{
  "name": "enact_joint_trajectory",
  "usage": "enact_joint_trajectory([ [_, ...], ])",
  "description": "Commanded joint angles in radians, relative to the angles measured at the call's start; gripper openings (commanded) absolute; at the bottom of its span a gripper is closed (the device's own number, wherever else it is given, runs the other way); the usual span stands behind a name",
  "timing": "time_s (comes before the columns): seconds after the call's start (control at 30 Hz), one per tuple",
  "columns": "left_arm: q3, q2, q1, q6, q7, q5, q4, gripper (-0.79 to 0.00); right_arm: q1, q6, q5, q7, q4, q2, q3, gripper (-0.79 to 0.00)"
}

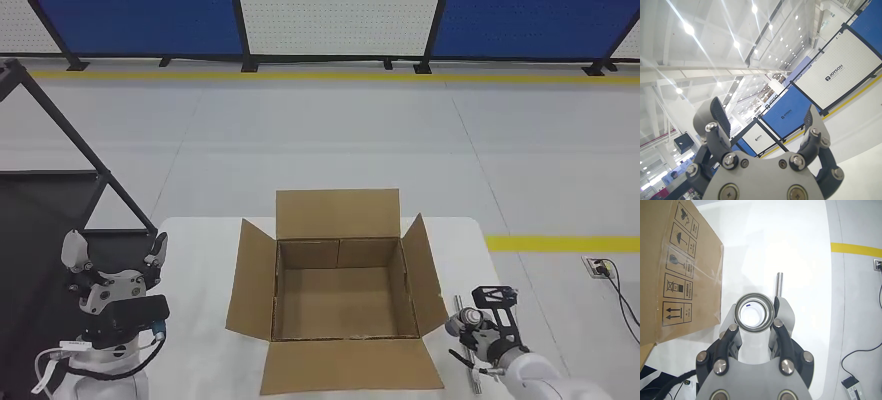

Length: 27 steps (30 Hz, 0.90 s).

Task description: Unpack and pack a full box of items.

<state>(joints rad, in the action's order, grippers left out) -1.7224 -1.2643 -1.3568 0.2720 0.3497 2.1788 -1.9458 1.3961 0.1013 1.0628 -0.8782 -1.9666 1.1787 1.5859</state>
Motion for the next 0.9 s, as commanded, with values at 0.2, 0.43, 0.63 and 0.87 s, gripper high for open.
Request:
enact_joint_trajectory([
  [0.2, 0.000, 0.000, 0.000, 0.000, 0.000, 0.000, 0.000, 0.000, -0.019, 0.006, 0.044, 0.012, 0.047, 0.000, -0.029, -0.785],
  [0.43, 0.000, 0.000, 0.000, 0.000, 0.000, 0.000, 0.000, 0.000, -0.042, 0.016, 0.065, -0.010, 0.065, 0.001, -0.056, -0.785],
  [0.63, 0.000, 0.000, 0.000, 0.000, 0.000, 0.000, 0.000, 0.000, -0.064, 0.017, 0.075, -0.015, 0.100, 0.003, -0.079, -0.785],
  [0.87, 0.000, 0.000, 0.000, 0.000, 0.000, 0.000, 0.000, 0.000, -0.074, 0.026, 0.071, -0.017, 0.127, 0.004, -0.085, -0.730],
])
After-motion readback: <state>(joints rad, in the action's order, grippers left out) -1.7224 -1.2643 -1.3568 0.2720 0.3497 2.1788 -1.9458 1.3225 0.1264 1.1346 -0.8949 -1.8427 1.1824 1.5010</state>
